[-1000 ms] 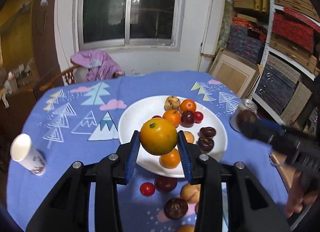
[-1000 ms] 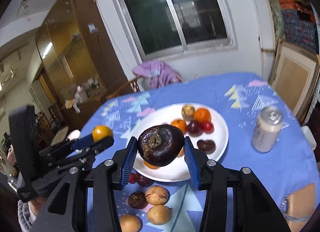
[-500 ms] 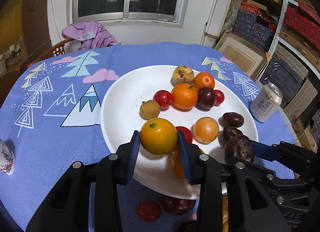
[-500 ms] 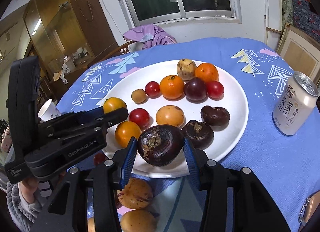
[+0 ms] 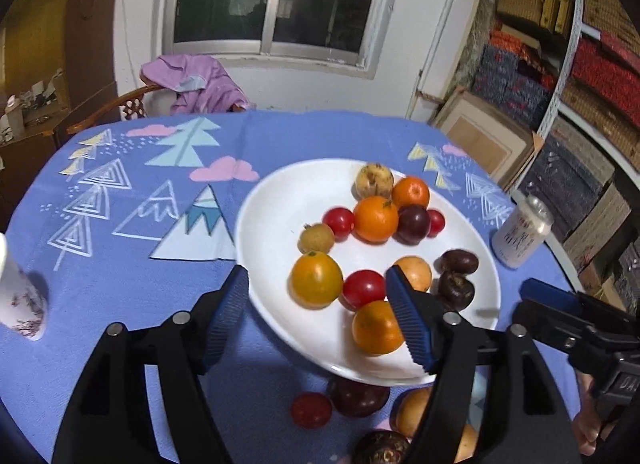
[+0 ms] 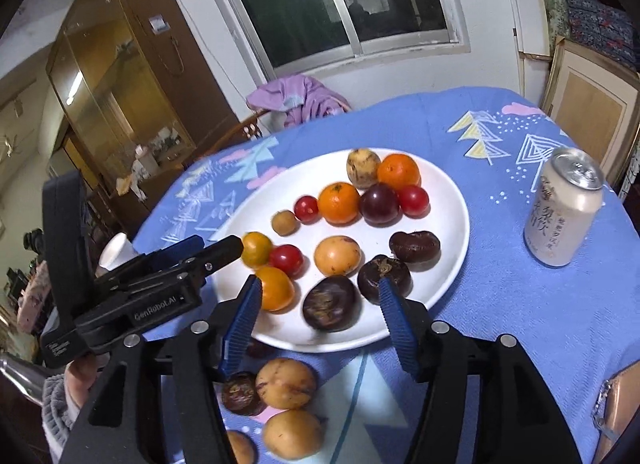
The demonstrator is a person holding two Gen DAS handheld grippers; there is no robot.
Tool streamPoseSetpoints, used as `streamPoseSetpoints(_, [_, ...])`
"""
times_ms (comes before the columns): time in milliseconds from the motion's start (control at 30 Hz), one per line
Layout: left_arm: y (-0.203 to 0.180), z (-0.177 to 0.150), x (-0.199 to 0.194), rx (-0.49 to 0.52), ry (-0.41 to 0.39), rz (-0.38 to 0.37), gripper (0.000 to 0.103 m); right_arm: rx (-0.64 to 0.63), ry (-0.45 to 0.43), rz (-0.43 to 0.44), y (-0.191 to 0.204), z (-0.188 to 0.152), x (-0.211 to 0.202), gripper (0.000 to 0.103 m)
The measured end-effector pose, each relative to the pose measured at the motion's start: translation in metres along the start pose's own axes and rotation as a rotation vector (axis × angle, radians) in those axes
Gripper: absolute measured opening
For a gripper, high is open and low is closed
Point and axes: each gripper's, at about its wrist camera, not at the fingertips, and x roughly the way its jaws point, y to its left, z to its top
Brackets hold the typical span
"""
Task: Organize fruits
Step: 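Withdraw both grippers from the plate back toward the fruit pile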
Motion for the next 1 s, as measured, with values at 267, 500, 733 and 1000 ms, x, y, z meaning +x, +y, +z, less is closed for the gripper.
streamPoseSetpoints(267, [0.026,-0.045,-0.069,-0.052,-0.057,0.096,0.098,0.079,-0.085,0.018,-0.006,-0.042,-0.051,0.091])
streamPoseSetpoints(500, [0.034,-0.101,-0.068,-0.057,0.008,0.178,0.098,0.260,-0.017,0.031,-0.045,-0.075,-0.048,0.093])
streamPoseSetpoints(733, [-0.001,-0.107,-0.056,0.132,-0.023,0.217,0.098,0.273,-0.019,0.035,-0.049,-0.074,-0.048,0.093])
streamPoseSetpoints(1000, [-0.014,-0.094,-0.034,0.183,-0.012,0.232,0.098,0.284,-0.011,0.040,-0.051,-0.073,-0.049,0.094])
